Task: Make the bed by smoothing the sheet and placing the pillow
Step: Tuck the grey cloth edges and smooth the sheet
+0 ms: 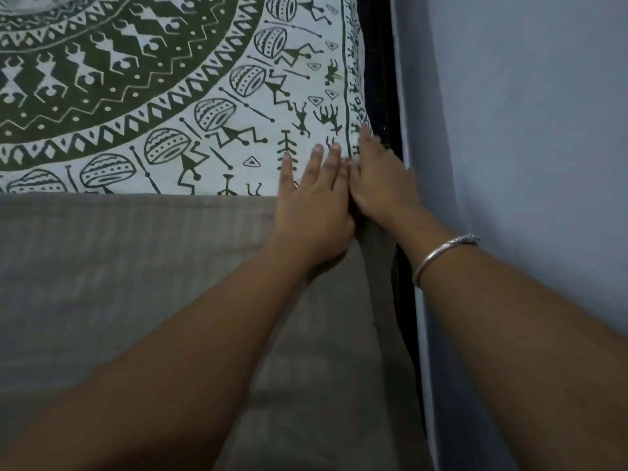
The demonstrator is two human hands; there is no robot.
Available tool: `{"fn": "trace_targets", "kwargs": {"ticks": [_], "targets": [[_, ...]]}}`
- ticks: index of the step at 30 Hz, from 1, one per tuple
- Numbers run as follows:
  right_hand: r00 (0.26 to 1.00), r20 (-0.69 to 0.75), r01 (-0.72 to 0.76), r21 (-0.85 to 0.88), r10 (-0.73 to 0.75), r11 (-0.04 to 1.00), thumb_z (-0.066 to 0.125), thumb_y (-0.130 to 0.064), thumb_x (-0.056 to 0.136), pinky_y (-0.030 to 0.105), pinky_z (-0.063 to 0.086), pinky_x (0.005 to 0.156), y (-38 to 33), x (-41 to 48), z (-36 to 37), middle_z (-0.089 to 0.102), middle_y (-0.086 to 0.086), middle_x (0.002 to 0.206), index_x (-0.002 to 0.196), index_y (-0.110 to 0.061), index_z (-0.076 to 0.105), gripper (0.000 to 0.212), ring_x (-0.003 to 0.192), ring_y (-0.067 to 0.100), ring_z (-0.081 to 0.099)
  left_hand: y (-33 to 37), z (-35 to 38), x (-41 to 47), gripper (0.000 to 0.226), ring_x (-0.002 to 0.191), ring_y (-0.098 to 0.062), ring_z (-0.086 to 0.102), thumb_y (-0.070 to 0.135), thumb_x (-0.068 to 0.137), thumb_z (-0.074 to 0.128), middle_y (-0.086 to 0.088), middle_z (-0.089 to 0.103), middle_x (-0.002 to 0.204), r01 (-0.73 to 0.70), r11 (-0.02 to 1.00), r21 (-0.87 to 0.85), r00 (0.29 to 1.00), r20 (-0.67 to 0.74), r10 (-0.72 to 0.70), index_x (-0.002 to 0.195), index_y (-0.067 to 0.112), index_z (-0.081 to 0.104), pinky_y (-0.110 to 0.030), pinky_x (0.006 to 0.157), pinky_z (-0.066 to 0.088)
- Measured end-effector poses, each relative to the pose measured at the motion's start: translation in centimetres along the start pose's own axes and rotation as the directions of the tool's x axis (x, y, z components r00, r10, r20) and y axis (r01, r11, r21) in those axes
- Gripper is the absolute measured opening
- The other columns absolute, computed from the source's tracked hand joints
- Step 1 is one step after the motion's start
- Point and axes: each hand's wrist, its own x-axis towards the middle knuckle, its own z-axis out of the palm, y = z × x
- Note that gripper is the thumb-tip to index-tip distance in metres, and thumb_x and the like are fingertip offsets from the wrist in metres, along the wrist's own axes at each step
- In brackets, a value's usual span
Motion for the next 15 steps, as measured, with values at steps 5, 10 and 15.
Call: {"fn": "trace_targets", "kwargs": {"ticks": [5,10,15], "targets": [[0.969,0.196,0.127,0.134,-0.152,0.983,0.015,-0.053,0.099,0.056,0.014,0.116,1.2,-5.3,2.8,-0.007,-0.005,0.161,0.153,-0.03,-0.004,0.061,0.148,0.023,0.008,1.1,2.5,-5.7,0.071,0.146,-0.029,-0.002,0.042,0.091,0.038,-0.006,0.006,0.16,0.066,0.997,-0.046,0.997,-0.035,-0.068,0.152,0.017,0.011,-0.057,0.112,-0.008],[0.997,-0.075,-0.03,-0.067,0.025,0.997,0.025,-0.041,0.102,0.058,0.011,0.115,0.2,-10.6,1.9,-0.002,0.009,0.161,0.154,-0.021,0.004,0.059,0.146,0.039,-0.001,2.7,1.9,-8.2,0.078,0.146,-0.032,0.0,0.042,0.081,0.029,-0.014,0.003,0.159,-0.006,0.998,-0.067,1.0,-0.015,0.004,0.151,0.012,0.012,-0.06,0.111,-0.006],[0.987,0.134,0.085,0.042,-0.09,0.996,0.023,-0.036,0.103,0.058,0.013,0.115,-0.6,-18.9,4.2,0.002,0.001,0.162,0.154,-0.024,0.007,0.055,0.148,0.03,0.003,2.9,3.3,-17.1,0.075,0.142,-0.033,0.022,0.045,0.079,0.038,-0.018,0.026,0.153,-0.074,0.996,-0.052,0.997,-0.019,0.073,0.142,0.005,0.037,-0.063,0.11,0.009]]}}
